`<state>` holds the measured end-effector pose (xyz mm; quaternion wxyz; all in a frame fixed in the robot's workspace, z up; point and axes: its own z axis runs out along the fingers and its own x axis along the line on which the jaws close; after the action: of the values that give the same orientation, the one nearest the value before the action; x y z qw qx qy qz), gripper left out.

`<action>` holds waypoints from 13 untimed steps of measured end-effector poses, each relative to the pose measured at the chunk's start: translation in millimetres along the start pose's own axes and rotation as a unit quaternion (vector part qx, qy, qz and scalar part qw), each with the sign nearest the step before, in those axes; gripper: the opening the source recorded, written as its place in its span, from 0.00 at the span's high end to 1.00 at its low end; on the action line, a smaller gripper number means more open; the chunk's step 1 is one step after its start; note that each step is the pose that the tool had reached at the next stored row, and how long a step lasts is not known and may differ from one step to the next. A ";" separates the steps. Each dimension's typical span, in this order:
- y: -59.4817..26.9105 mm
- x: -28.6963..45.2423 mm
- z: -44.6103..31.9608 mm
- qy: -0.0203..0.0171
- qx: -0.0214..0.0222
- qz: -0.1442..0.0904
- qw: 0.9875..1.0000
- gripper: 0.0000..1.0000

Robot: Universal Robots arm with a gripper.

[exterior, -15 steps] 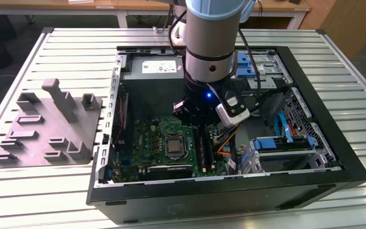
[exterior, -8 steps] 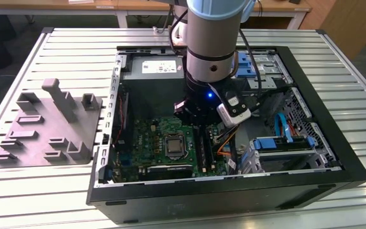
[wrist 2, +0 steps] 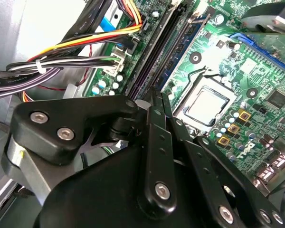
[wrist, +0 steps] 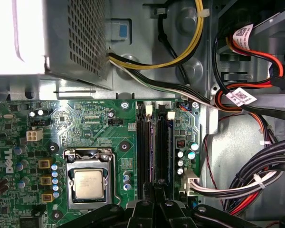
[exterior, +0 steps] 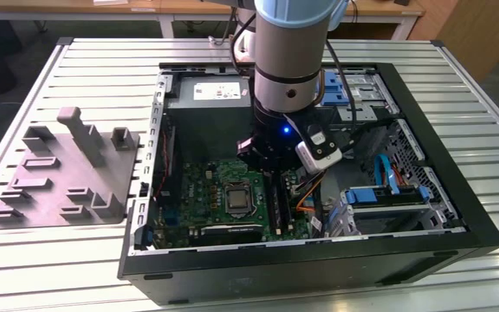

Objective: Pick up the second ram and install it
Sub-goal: 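Insert the second ram into the second slot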

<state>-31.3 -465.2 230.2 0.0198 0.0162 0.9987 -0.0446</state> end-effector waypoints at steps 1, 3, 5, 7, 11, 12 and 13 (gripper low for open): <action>0.0 0.0 0.1 0.000 0.000 0.000 1.000 0.89; 0.1 0.0 0.4 0.000 0.000 0.000 1.000 0.89; 0.2 0.0 0.9 0.000 0.000 0.000 1.000 0.89; 0.2 0.0 0.9 0.000 0.000 0.000 1.000 0.89; 1.3 0.1 1.6 0.000 0.000 0.000 1.000 0.89; 1.5 0.1 1.9 0.000 0.000 0.000 1.000 0.89; 1.6 0.1 2.2 0.000 0.001 0.000 1.000 0.89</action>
<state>-31.2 -463.7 227.9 0.0199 0.0161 0.9986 -0.0455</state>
